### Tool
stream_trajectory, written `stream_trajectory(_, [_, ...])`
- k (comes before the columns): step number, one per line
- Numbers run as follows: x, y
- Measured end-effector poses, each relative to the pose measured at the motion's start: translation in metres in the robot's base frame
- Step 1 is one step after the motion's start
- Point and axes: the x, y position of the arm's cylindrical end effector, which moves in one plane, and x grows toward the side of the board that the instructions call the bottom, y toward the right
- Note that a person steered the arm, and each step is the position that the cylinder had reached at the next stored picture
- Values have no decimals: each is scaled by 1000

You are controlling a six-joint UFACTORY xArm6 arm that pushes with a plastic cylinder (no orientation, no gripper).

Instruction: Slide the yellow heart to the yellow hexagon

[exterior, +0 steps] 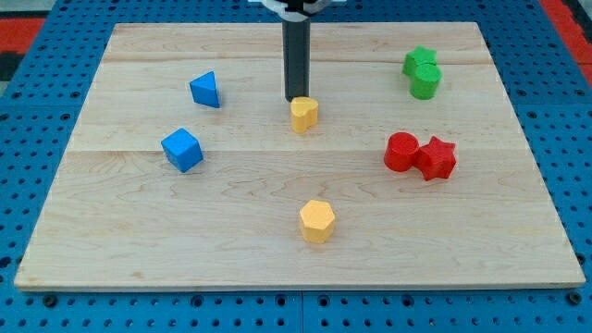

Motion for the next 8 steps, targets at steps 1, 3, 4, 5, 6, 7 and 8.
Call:
stream_trajectory(1, [19,21])
stream_trajectory(3, [58,42])
stream_trajectory(4, [78,42])
stream_trajectory(5, [99,42])
stream_trajectory(6, [91,35])
stream_trajectory(7, [62,28])
stream_trajectory(8, [64,-1])
